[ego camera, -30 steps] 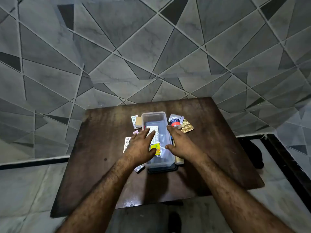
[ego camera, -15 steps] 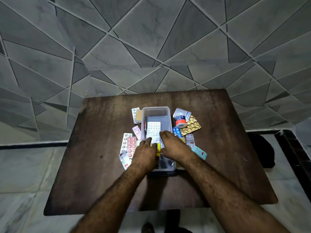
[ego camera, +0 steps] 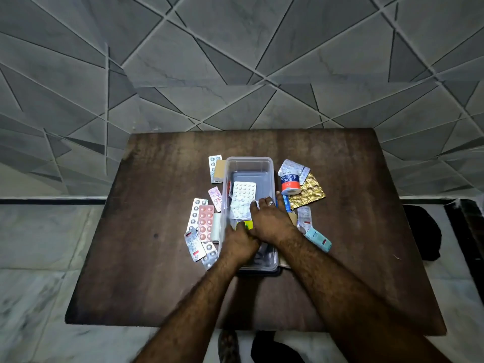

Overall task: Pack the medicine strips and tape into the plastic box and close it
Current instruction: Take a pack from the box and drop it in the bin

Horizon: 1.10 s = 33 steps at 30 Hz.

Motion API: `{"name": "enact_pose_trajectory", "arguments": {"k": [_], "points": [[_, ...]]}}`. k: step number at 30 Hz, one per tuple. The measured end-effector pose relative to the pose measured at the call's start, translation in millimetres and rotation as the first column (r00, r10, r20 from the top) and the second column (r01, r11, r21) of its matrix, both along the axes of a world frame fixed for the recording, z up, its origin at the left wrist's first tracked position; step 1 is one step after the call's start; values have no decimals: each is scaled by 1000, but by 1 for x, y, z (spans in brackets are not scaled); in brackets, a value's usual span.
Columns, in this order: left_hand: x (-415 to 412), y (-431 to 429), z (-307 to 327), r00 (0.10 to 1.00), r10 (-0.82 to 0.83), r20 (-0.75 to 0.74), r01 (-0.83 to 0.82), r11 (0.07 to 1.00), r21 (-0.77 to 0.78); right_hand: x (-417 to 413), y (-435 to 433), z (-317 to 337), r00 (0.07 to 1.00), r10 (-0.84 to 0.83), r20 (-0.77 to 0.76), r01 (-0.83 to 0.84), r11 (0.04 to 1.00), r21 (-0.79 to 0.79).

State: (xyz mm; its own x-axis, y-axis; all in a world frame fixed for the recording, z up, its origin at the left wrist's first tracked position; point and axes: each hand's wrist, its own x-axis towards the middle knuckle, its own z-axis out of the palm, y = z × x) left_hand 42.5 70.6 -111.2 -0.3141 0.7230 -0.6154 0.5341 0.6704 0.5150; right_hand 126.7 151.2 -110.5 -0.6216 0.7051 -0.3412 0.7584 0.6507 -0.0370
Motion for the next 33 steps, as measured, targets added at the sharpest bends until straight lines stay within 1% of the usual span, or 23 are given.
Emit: {"name": "enact_pose_trajectory", "arguments": {"k": [5,10,11,13,15,16,18,19,25,27,29,31,33], "points": [[0,-2,-8,999,36,32,-36,999,0,-3,-2,-11,999,11,43,-10,999,-31],[-1,0,-14,997,74,31,-74,997,15,-5,-5,-22,1000,-13,7,13,1000,20],[-1,0,-19,997,72,25,-72,997,-3,-5,-6,-23,1000,-14,9,14,999,31],[-4,1,-65,994,84,66,-84,996,-7,-7,-8,-23,999,-20,36,19,999,51],[-5,-1,-75,994,77,81,-79,997,18,-10,-8,-22,998,-40,53,37,997,65],[-5,-2,-63,994,78,79,-80,996,27,-10,-8,-20,998,-50,49,47,997,60],[-3,-4,-14,995,84,44,-87,993,76,-10,-8,-15,997,-66,26,64,996,59],[-1,-4,-3,994,98,51,-102,990,93,-10,-8,-12,997,-79,14,78,995,60],[-1,-6,12,983,118,140,-136,982,132,-3,-20,1,990,-114,-86,123,988,99],[-1,-11,15,979,124,159,-151,973,173,-2,-24,9,985,-126,-114,136,987,85],[-2,-15,17,966,142,214,-192,953,233,-2,-24,18,969,-178,-171,188,981,44],[-4,-19,23,937,160,311,-250,929,273,-1,-22,30,924,-278,-262,271,960,-64],[-7,-22,31,868,204,453,-352,896,270,5,-19,43,846,-403,-348,349,914,-209]]}}
